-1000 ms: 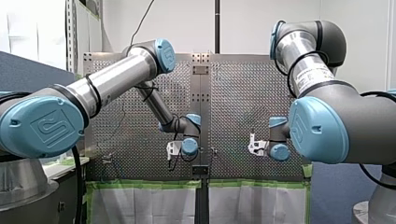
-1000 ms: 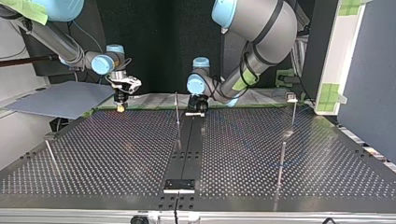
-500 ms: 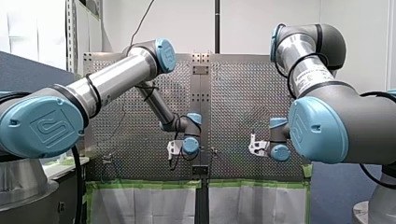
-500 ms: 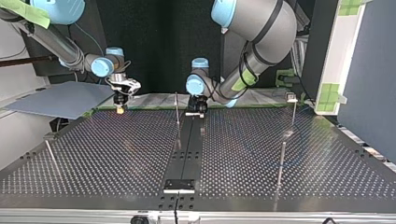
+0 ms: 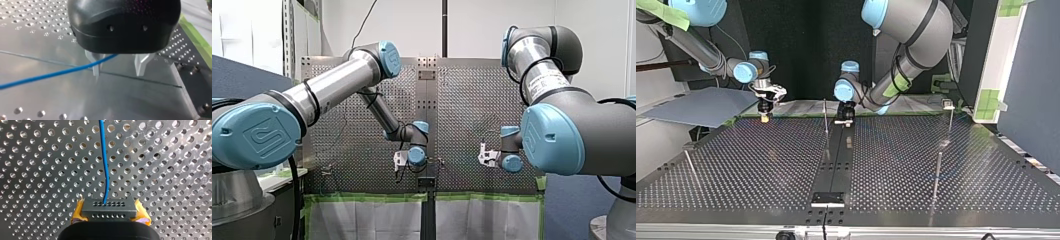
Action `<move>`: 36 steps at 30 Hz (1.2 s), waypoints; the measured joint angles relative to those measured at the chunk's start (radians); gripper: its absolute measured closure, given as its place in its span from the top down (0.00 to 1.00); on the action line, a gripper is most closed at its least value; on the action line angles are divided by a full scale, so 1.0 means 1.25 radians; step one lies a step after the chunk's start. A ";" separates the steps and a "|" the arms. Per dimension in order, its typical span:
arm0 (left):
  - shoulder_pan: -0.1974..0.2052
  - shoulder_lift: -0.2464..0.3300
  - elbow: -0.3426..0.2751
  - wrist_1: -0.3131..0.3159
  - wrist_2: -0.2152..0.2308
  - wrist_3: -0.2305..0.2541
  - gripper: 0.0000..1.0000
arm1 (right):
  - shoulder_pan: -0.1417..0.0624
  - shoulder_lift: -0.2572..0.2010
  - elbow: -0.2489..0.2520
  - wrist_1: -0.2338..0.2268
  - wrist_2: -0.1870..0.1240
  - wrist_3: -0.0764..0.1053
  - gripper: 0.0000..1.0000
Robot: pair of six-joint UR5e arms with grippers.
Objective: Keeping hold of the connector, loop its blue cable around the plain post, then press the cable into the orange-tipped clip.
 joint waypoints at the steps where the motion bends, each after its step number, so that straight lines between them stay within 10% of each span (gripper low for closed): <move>1: 0.001 0.000 0.000 -0.002 0.008 0.004 0.95 | 0.000 0.000 0.000 0.000 0.000 0.001 0.00; 24: -0.039 0.018 -0.002 -0.130 0.035 0.075 0.98 | 0.000 0.003 0.000 0.019 -0.012 0.011 0.00; 36: -0.061 0.076 -0.078 -0.085 0.049 0.082 0.98 | 0.000 0.005 0.000 0.021 -0.014 0.013 0.00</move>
